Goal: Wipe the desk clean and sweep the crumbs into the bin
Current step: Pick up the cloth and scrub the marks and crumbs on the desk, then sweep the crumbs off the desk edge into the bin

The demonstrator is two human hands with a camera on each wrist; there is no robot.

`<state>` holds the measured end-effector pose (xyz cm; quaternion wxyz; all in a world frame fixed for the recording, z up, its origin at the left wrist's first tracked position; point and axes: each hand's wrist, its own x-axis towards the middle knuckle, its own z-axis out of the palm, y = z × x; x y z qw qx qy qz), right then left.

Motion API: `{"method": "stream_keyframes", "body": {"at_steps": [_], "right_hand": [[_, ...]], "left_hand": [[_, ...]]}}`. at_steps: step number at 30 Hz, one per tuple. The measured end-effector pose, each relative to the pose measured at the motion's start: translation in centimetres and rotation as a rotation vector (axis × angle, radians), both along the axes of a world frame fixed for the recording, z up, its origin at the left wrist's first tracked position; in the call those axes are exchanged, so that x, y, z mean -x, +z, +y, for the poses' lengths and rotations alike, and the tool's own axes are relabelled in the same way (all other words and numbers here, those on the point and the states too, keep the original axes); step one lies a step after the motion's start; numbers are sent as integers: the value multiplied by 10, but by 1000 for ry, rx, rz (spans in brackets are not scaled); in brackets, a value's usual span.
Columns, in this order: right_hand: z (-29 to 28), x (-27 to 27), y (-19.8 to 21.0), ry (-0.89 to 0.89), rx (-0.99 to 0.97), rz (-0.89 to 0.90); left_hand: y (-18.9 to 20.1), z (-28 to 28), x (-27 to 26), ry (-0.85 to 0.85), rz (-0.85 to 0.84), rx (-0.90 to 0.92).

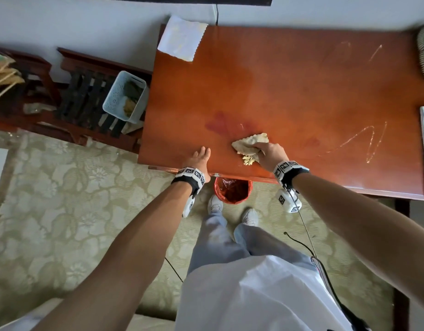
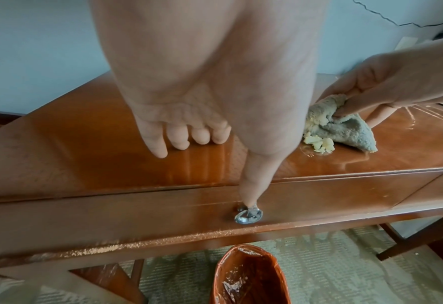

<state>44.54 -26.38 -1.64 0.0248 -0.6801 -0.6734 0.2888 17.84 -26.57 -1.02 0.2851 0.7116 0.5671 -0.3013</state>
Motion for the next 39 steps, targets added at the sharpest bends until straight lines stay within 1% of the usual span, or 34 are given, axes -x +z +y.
{"method": "stream_keyframes", "body": {"at_steps": [4,6,7,9,10,12,14,17,19,20,24,28,32,34,36,39], "right_hand": [[-7,3,0,-19,-34,20],[-10,5,1,-18,-51,19],[-10,5,1,-9,-61,12],[-12,5,0,7,-88,-9],[-14,7,-2,8,-99,-24],[-20,11,-4,-9,-122,-48],[-26,16,-7,-43,-156,-38],[-31,19,-9,-72,-213,-33],[-29,18,-11,-75,-244,-25],[-26,18,-14,-75,-263,-27],[-21,12,-28,-89,-342,-32],[-23,12,-41,-70,-453,-78],[-28,13,-55,-80,-575,-142],[-35,13,-61,-81,-644,-156],[-41,14,-66,-87,-687,-146],[-44,16,-70,-87,-728,-138]], "left_hand": [[-8,-12,-1,45,-25,-69],[-17,-32,-1,109,-107,-224],[-20,-46,-2,186,-163,-337],[-30,-78,-5,397,-233,-551],[-35,-96,-7,508,-246,-620],[-48,-125,-11,695,-242,-662],[-65,-146,-13,817,-222,-555],[-105,-163,-18,936,-234,-269],[-140,-163,-21,978,-276,-118],[-163,-160,-23,969,-280,-87],[-247,-150,-41,863,-280,-53],[-322,-135,-59,923,-305,-43],[-404,-121,-64,969,-305,-72],[-438,-116,-66,988,-325,-65],[-461,-111,-67,1039,-351,-65],[-478,-108,-69,1075,-331,-64]]}}
